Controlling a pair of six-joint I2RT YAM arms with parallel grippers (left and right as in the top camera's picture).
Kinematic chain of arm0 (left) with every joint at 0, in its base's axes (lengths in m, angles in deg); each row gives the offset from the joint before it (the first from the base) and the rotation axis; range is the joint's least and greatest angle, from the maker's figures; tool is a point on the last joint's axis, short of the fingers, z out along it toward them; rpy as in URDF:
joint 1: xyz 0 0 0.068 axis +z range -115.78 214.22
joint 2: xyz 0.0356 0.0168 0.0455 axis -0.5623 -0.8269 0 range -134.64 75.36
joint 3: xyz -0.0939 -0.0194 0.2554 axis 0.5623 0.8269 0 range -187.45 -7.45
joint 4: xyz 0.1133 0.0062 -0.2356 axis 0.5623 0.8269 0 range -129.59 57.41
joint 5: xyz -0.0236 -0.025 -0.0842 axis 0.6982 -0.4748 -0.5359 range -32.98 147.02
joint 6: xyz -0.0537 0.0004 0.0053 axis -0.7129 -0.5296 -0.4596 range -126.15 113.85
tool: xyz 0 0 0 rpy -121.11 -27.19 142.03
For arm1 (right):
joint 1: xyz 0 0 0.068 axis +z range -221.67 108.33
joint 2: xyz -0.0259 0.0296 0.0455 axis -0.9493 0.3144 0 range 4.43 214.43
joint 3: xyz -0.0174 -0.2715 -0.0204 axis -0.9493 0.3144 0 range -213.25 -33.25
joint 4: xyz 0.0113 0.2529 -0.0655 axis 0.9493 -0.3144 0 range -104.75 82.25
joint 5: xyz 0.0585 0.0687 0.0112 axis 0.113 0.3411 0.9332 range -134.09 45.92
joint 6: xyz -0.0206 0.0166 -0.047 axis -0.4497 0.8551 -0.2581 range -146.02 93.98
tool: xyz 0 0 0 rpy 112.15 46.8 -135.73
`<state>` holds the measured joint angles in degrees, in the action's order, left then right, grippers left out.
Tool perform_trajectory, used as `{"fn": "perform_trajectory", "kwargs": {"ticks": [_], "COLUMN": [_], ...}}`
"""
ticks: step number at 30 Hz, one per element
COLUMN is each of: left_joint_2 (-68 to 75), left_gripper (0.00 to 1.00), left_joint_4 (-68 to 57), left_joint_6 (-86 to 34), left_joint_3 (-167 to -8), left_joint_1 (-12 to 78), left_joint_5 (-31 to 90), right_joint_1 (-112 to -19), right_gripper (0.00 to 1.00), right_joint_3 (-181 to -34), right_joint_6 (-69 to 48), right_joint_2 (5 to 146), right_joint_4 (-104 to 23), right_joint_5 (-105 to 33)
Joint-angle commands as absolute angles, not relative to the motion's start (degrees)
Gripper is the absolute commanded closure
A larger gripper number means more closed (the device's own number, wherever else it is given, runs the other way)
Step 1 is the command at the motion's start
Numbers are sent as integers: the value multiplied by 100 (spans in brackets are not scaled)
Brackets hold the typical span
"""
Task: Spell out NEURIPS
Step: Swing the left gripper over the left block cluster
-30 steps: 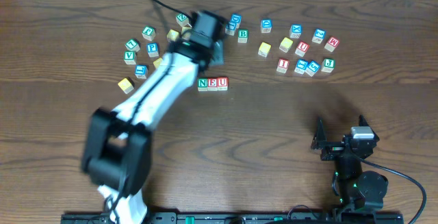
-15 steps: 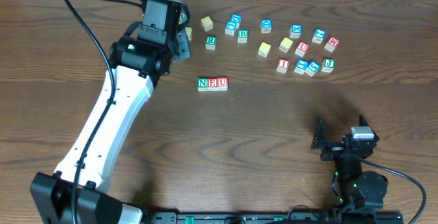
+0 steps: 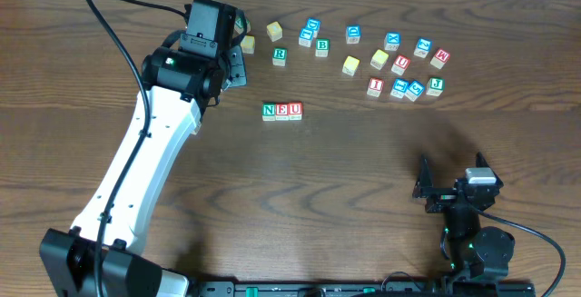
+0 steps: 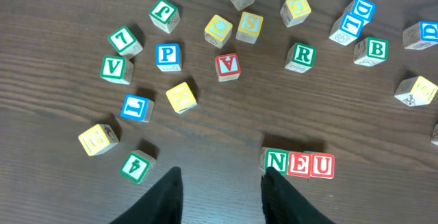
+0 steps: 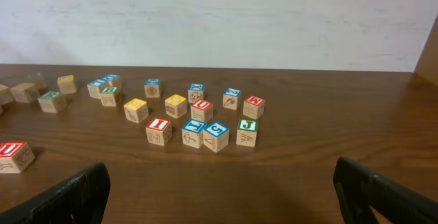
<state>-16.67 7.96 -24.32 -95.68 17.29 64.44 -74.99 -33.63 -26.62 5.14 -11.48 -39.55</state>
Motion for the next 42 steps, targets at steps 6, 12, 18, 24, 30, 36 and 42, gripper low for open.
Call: {"fn": "perform_trajectory", "kwargs": {"ticks": [6, 12, 18, 24, 30, 36, 42], "left_joint_2": [-1560, -1560, -1560, -1560, -1560, -1562, -1565], "left_gripper": [51, 29, 24, 24, 24, 24, 24], "left_joint_4": [966, 1025, 1008, 907, 767, 603, 450], "left_joint_6": [-2345, -2074, -1813, -1597, -1577, -1558, -1553], "left_joint_3": [-9620, -9620, -9620, -9620, -9620, -9620, -9681], "left_joint_1": [1755, 1755, 1755, 1755, 1755, 1755, 1755], "left_joint_5": [6450, 6452, 6452, 6450, 6444, 6345, 6345], "right_joint_1": [-7534, -7534, -7534, -7534, -7534, -7534, -7534], "right_gripper": [1, 1, 1, 1, 1, 1, 1], "right_joint_3": [-3356, -3356, -3356, -3356, -3356, -3356, -3356], "right_joint_6": [-2610, -2610, -2610, -2610, -2610, -2610, -2610], "right_joint_2": [481, 481, 481, 481, 481, 481, 481], "right_joint_4": [-1168, -1168, -1168, -1168, -1168, -1168, -1168], "right_joint_5": [-3924, -3924, -3924, -3924, -3924, -3924, -3924]}}
